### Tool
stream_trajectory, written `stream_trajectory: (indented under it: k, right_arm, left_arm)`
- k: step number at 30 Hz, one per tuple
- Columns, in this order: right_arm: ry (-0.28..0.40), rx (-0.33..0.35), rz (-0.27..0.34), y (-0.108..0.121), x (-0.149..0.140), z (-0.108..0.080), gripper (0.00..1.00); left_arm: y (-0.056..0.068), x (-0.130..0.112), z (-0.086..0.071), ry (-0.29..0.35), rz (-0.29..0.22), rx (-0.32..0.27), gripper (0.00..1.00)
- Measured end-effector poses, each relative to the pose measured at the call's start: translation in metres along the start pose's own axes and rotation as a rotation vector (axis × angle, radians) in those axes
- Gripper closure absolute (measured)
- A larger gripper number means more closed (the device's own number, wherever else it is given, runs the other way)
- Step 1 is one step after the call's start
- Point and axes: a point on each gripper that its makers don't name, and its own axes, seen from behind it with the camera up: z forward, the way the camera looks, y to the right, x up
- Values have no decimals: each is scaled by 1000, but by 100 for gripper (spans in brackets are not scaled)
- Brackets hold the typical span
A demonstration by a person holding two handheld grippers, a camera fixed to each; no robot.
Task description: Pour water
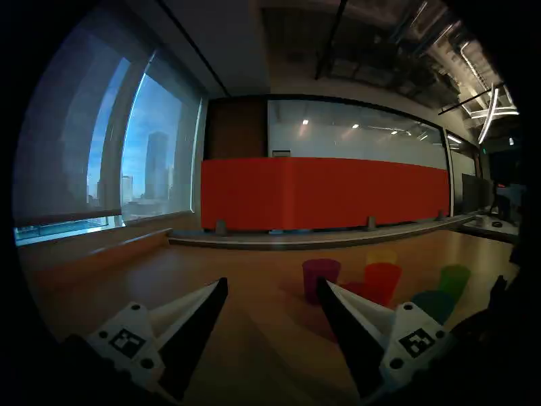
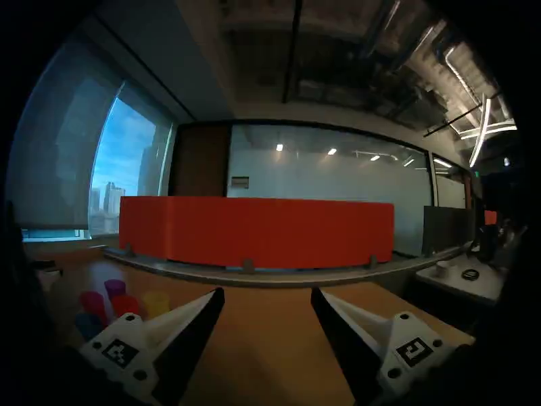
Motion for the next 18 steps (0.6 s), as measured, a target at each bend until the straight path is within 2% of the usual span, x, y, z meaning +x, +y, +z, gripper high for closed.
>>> stream_trajectory:
  k: [8,18]
  right_arm:
    - [22,-3,34,10,-20,2,1]
    - [-20,-15,60,10,-57,5,1]
  left_arm:
    - [0,0,0,0,-1,0,3]
    - [0,0,0,0,0,0,3]
